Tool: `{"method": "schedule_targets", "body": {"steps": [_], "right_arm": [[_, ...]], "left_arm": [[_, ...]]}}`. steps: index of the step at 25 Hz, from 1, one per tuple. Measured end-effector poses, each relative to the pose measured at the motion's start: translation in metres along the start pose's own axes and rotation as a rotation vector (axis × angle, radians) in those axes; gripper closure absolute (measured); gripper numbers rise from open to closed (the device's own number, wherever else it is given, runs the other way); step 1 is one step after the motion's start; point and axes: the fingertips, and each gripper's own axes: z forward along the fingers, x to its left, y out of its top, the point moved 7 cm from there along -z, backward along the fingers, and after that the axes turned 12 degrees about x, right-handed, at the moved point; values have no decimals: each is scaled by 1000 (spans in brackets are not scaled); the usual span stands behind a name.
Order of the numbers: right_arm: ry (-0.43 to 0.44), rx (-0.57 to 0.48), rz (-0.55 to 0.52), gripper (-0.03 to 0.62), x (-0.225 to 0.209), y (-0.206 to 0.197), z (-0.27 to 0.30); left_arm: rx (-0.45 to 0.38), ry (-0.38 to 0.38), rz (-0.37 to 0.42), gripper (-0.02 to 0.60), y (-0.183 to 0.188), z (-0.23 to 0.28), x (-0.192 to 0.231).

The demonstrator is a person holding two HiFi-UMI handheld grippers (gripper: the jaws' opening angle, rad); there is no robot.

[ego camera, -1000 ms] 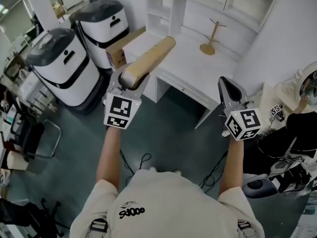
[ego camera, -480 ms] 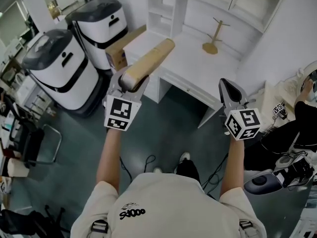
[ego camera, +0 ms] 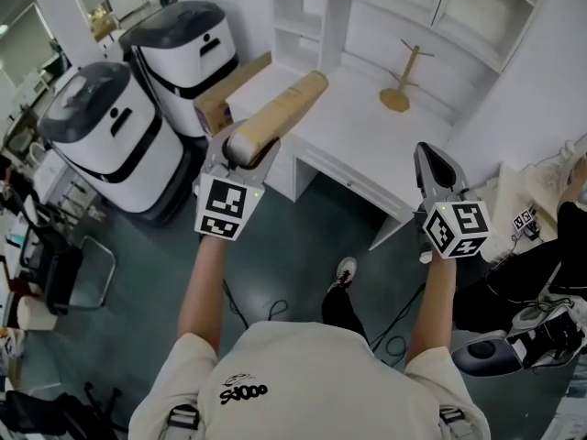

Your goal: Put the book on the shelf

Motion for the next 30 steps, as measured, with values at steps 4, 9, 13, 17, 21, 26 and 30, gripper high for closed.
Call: {"method": "schedule_targets", "body": {"steps": [4,9,13,17,21,26,30], "right_arm": [[11,1,26,592,-49,-2,35],[14,21,9,592,-120,4,86],[10,46,-13,592,-180,13,125],[21,49,-4,592,-230,21,156],[37,53,18,592,-271,20,183],[31,63,37,600,-306,16,209],[21,59,34,600,-321,18,224]], "left_arm": [[21,2,1,344,14,52,2],[31,25,-3,344,44,126,3],[34,40,-13,344,72,186,3],[42,50,-9,344,96,237,4],[52,59,42,344,121,282,4],[36,76,120,344,152,329,17],[15,87,195,344,173,364,30]]}}
